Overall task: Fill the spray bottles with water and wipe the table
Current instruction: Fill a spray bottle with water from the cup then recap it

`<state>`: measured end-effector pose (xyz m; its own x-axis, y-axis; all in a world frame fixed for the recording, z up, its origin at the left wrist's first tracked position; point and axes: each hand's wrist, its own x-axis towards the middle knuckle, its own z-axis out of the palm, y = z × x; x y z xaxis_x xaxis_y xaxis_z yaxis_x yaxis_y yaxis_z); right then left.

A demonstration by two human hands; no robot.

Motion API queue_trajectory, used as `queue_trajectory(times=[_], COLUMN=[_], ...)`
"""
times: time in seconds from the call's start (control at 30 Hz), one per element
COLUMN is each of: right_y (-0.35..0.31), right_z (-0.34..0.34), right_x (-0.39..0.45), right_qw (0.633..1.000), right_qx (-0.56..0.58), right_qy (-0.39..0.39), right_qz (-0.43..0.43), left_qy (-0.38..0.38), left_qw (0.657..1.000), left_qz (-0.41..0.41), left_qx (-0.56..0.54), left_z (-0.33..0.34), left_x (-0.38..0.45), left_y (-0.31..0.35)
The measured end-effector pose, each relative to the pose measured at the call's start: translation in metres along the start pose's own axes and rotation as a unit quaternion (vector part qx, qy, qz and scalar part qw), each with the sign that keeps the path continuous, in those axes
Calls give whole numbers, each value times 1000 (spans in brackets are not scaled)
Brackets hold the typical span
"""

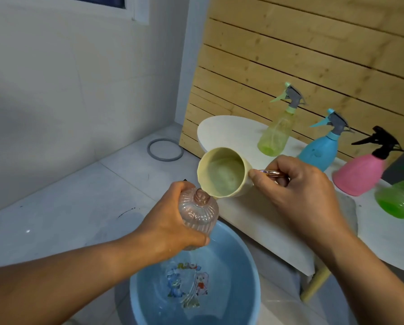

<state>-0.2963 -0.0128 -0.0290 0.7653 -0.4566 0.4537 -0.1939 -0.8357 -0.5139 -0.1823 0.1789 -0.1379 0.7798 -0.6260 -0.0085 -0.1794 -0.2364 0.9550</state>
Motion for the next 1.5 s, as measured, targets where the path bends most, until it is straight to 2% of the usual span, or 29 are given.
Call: queue_trajectory(times=[1.5], right_y=[-20], right_z=[-1], right_x=[-7], right_qw=[994], right_qx=[-69], right_qy=[31], right_qz=[-79], left_qy=[-6], left_qw=[1000], left_qz=[10], left_qx=[5], left_z=[-4], left_x=[-2], left_y=[-1])
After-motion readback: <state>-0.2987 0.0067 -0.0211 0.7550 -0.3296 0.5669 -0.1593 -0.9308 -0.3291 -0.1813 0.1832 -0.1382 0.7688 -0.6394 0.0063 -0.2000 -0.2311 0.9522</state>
